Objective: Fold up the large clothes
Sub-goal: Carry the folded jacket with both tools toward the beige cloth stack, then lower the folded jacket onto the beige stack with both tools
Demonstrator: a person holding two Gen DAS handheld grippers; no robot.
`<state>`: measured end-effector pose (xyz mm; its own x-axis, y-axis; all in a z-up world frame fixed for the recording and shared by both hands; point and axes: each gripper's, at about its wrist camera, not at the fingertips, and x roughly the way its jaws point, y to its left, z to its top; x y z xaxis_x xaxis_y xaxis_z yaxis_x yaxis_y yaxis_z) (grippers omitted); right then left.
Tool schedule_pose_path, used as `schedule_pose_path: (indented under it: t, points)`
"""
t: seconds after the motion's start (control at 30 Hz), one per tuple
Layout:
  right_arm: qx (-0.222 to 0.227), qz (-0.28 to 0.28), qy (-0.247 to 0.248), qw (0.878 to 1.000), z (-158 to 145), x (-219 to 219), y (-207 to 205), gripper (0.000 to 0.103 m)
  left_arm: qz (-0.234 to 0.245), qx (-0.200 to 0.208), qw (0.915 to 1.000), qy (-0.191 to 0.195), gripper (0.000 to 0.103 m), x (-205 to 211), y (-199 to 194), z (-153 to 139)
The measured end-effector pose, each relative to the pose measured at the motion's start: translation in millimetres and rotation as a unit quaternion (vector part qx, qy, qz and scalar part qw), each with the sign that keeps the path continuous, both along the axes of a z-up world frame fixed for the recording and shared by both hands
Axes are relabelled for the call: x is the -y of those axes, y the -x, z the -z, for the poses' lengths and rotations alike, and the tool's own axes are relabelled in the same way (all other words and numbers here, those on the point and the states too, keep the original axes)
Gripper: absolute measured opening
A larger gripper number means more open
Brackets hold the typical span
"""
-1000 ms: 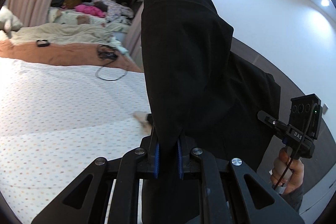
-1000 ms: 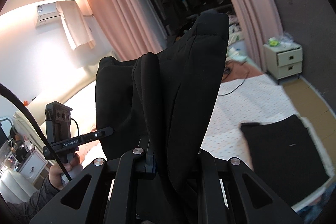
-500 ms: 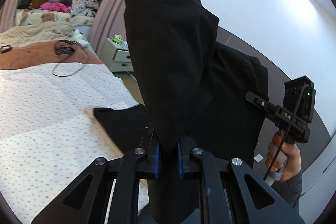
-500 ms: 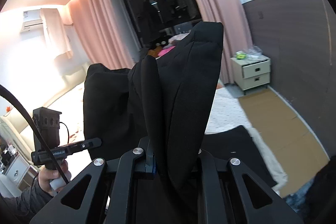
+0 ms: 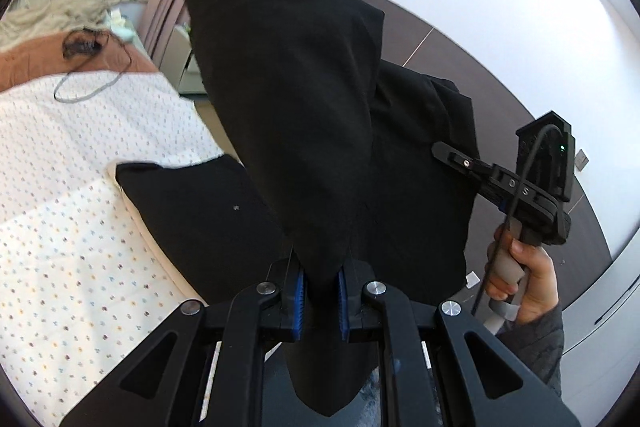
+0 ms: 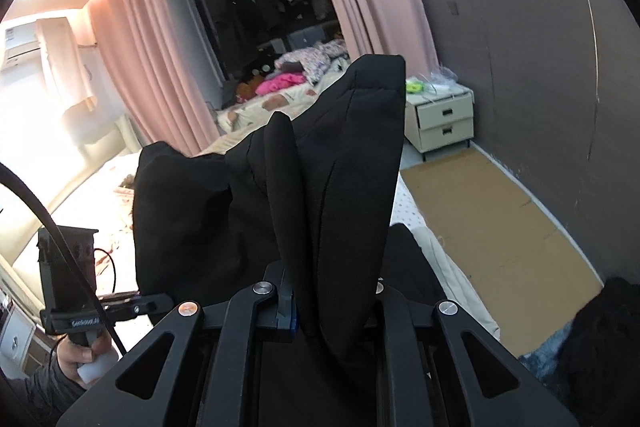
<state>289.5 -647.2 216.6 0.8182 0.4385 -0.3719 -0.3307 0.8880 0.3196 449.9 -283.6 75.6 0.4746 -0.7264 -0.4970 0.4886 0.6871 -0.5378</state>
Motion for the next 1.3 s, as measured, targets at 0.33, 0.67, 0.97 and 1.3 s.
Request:
schedule_pose_path:
  t: [0.33,0.67,0.97,1.3]
  points:
    - [-0.069,0.014,-0.002,0.998,23.0,-53.0,-89.3,0.010,0.004,-0.070,0.9975,-0.001,0.015,2.9,-76.4,65.1]
    - [-0.144,0.021,0.025,0.989,35.4,-101.8,-187.0,0.009,-0.008,-0.142,0.9895,-0.025,0.016,0.6,-143.5,125.6]
    - [-0.202,0.044,0.033,0.978,47.3,-98.4,-244.0,0.009,0.009,-0.128,0.9910,-0.037,0.059,-10.5,-155.0,129.7]
    - [-0.238,0.074,0.050,0.967,69.7,-106.0,-266.4,0.009,-0.041,-0.139,0.9876,-0.060,0.060,-25.2,-149.2,120.9]
